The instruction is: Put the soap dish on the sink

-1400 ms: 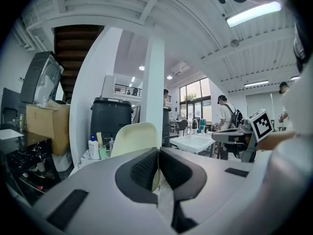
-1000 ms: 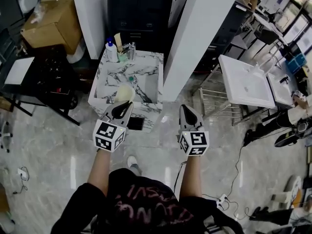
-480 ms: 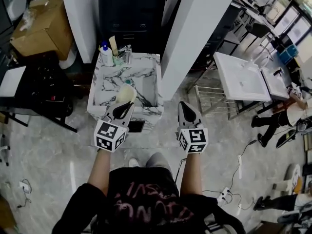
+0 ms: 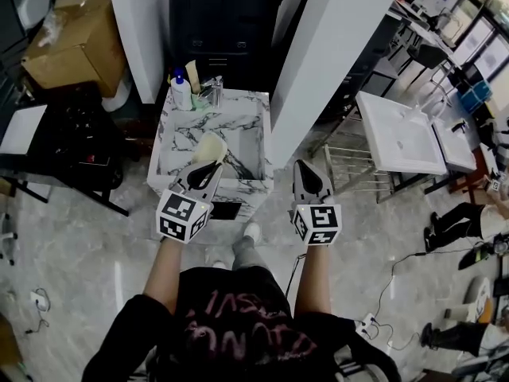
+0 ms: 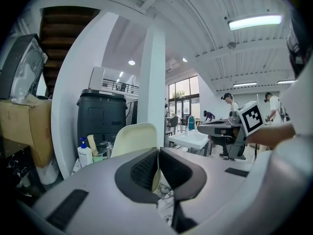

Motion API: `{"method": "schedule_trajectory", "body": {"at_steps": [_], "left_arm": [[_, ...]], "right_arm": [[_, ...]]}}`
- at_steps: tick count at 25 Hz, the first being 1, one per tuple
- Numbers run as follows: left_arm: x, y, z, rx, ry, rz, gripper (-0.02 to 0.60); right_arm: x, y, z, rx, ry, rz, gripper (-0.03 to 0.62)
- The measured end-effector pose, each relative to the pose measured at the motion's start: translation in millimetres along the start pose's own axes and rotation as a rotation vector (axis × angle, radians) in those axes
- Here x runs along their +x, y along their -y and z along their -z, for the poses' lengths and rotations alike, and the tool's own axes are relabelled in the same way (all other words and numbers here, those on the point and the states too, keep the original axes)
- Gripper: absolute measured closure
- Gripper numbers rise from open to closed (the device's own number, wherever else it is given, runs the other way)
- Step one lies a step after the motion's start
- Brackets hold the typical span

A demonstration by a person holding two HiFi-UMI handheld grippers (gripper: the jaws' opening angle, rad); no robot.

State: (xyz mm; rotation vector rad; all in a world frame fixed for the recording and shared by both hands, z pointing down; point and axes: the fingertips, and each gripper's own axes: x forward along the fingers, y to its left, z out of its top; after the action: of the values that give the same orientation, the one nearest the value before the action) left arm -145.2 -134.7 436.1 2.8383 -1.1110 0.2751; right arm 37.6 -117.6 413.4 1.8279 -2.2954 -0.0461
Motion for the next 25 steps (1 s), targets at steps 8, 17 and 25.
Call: {"method": "schedule_trajectory", "body": {"at_steps": [8, 17, 25], "left_arm": [[33, -21, -2, 0.014, -0.024, -0.013, 0.555], [102, -46, -3, 0.019, -0.075, -0.028, 0.555], [164, -66, -3, 0.017, -0.128, -0.043, 0.557]], "right_arm": [[44, 15, 2, -0.003, -0.007, -0.025, 0.582], [115, 51, 11, 0.040, -0.020, -0.071, 0.582], [175, 93, 25, 0.079, -0.037, -0.112, 0.582]]}}
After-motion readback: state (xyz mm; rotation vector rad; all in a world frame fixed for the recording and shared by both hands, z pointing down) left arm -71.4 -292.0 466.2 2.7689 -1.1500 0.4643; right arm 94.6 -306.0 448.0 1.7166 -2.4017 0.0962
